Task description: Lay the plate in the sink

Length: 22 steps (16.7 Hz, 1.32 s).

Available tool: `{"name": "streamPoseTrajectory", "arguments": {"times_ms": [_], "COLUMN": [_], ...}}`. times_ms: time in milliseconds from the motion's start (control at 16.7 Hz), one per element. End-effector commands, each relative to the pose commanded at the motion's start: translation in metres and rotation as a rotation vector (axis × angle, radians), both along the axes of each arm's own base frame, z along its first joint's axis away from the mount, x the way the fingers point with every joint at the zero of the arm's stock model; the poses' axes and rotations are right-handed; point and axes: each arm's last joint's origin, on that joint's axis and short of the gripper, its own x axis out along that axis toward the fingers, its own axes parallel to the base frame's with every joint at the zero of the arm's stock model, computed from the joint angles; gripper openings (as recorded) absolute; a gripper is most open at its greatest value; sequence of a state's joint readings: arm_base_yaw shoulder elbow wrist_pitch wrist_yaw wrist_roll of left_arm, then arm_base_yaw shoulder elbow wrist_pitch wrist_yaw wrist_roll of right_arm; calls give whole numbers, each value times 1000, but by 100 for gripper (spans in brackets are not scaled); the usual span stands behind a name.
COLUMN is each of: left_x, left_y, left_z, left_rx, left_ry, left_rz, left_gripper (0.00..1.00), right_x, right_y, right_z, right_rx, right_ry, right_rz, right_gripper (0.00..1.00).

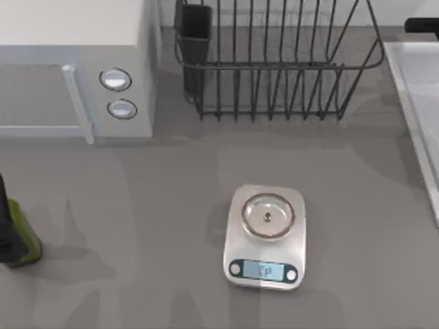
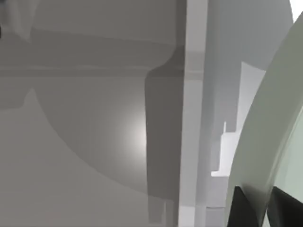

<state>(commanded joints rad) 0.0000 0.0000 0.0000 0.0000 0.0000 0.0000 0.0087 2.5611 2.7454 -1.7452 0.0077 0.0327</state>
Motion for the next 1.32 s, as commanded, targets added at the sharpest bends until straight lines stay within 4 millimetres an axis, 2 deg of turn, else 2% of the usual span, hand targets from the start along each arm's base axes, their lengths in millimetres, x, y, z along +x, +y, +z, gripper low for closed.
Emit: {"name": "streamPoseTrajectory", "arguments": {"times_ms": [120,240,540,1320], "left_x": [0,0,0,0], "left_y": [0,0,0,0], "left_z": [0,0,0,0], "left_rx": [0,0,0,0], "left_ry": [0,0,0,0], "left_rz": [0,0,0,0], "left_gripper": [100,100,100,100], "right_x": [11,16,17,17], "right_y": [-26,-42,-45,-45], "right_z": [-20,-31,-33,-33], "right_rx": [0,0,1,1], "right_ry": [4,5,6,6], "right_rz": [1,1,1,1], "right_gripper": [0,0,0,98]}}
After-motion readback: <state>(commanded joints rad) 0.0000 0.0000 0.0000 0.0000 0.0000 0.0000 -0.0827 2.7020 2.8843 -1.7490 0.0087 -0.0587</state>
